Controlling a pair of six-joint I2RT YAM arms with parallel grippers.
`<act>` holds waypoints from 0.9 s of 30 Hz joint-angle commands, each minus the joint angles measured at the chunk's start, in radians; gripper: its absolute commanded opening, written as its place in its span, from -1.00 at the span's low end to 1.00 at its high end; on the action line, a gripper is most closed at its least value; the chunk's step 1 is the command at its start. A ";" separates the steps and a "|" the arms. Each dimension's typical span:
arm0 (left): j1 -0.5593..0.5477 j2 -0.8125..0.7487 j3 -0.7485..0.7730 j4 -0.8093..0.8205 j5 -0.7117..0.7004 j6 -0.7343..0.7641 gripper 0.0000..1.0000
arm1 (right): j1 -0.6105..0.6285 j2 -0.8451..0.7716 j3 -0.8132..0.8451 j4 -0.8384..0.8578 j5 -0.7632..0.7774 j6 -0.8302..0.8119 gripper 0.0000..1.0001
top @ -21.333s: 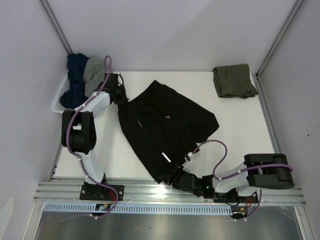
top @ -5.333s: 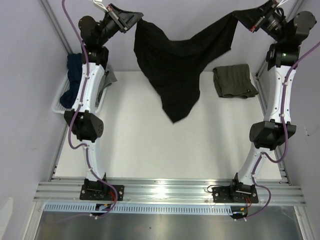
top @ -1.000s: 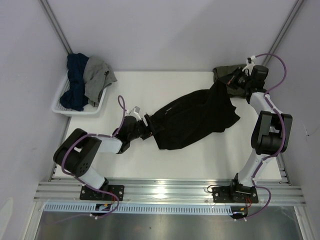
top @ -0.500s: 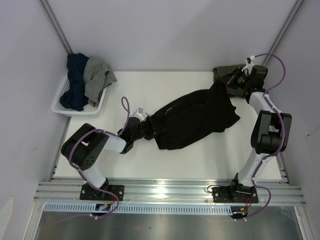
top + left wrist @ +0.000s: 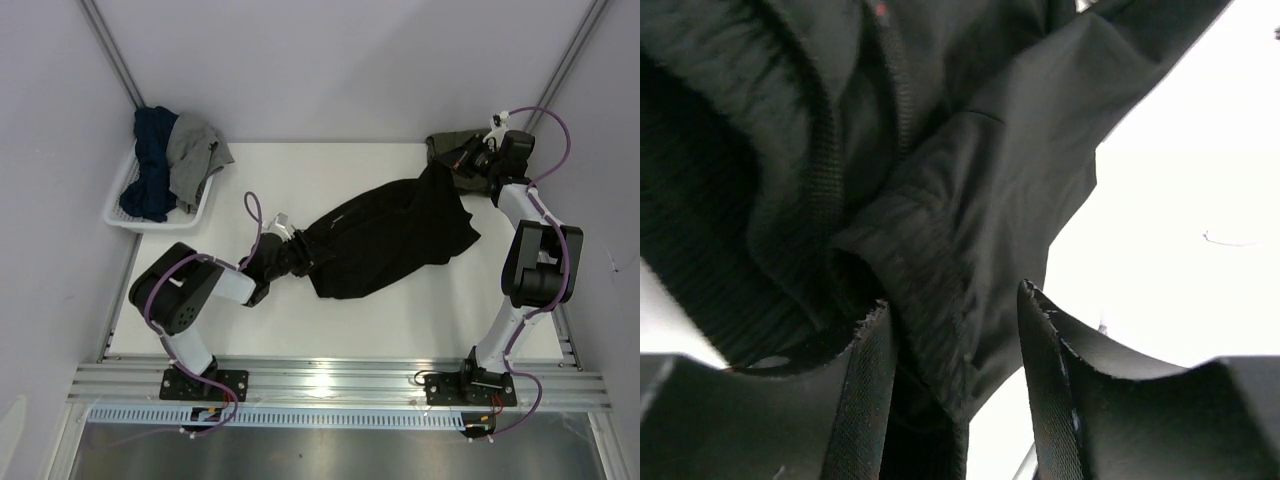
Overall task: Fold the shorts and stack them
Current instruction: Fold the shorts
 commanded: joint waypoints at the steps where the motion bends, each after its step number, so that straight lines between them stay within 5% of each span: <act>1: -0.011 0.020 0.010 0.076 -0.060 0.008 0.04 | 0.008 0.008 0.043 0.052 -0.015 0.008 -1.00; 4: -0.011 0.019 0.014 0.055 -0.098 0.020 0.03 | 0.008 0.009 0.046 0.052 -0.019 0.009 -1.00; 7: -0.011 0.039 0.019 0.075 -0.106 0.017 -0.20 | 0.008 0.012 0.050 0.059 -0.023 0.015 -1.00; 9: -0.011 0.048 0.025 0.081 -0.118 0.017 -0.55 | 0.009 0.014 0.053 0.061 -0.028 0.023 -1.00; 10: -0.011 0.048 0.024 0.081 -0.124 0.020 -0.56 | 0.009 0.016 0.053 0.064 -0.028 0.023 -1.00; 12: -0.011 0.031 0.018 0.092 -0.135 0.029 -0.99 | 0.008 0.016 0.053 0.070 -0.029 0.025 -1.00; 27: -0.020 -0.345 -0.018 -0.149 -0.253 0.146 -1.00 | 0.000 0.032 0.084 0.196 -0.046 0.117 -1.00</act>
